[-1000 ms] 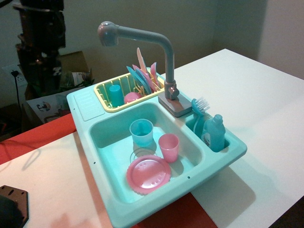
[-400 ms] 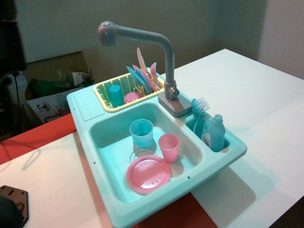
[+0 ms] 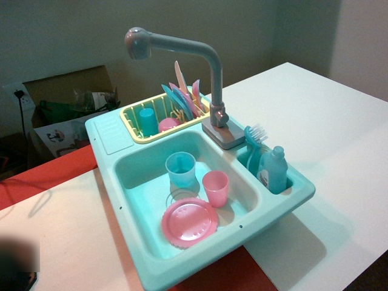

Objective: Move faucet front to left

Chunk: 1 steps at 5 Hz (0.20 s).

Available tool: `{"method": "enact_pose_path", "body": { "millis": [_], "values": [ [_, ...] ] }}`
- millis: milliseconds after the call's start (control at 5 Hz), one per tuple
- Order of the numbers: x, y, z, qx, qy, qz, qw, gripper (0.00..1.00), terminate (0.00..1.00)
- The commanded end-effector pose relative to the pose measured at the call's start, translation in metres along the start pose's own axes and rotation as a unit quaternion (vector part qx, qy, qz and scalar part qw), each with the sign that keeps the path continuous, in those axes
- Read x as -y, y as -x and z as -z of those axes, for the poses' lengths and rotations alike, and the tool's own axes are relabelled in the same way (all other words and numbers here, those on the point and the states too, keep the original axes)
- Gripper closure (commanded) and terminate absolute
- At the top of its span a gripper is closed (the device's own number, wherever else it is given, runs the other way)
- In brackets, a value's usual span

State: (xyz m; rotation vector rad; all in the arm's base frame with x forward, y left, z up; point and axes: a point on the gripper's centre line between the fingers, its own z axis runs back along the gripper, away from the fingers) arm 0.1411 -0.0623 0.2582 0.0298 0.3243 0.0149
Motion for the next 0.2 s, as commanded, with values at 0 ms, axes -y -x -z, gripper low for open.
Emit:
{"method": "enact_pose_path", "body": {
  "millis": [0],
  "values": [
    [0.0001,0.0018,-0.0015,0.013,0.001,-0.002,0.9999,0.00,1.00]
  ]
}}
